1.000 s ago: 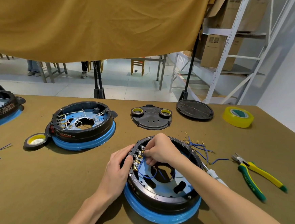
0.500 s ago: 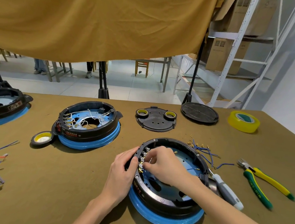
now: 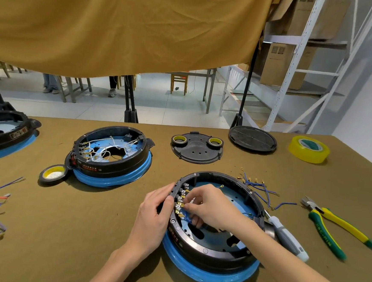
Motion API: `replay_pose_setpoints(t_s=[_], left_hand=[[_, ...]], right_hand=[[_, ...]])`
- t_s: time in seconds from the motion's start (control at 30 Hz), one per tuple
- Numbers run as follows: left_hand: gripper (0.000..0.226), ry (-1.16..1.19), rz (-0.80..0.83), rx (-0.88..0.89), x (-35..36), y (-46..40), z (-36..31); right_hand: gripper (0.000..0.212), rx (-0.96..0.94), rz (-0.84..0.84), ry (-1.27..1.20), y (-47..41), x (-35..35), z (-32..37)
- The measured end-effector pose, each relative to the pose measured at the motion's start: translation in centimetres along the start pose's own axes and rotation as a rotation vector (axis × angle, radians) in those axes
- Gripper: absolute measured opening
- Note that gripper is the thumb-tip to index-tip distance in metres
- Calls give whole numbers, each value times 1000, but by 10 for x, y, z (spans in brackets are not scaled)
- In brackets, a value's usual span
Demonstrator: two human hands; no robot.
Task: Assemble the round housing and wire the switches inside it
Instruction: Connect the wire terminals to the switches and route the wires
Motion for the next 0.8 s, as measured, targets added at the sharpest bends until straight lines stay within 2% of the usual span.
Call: replay_pose_setpoints(t_s=[0.2, 0.8], left_hand=[[39, -7, -25, 9, -1, 1, -2], [41, -28, -27, 13, -1, 2, -3]], right_hand=[[12, -5, 33, -17, -2, 1, -2], [7, -25, 86, -23, -5, 1, -2]])
Point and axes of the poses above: each hand's wrist, its own y-axis away from the middle knuckle, its own x-axis out of the palm, z = x × y, the point moved 8 cm from there along -y, towards the middle knuckle, and after that the axes turned 11 degrees about x, right-handed, at the moved point
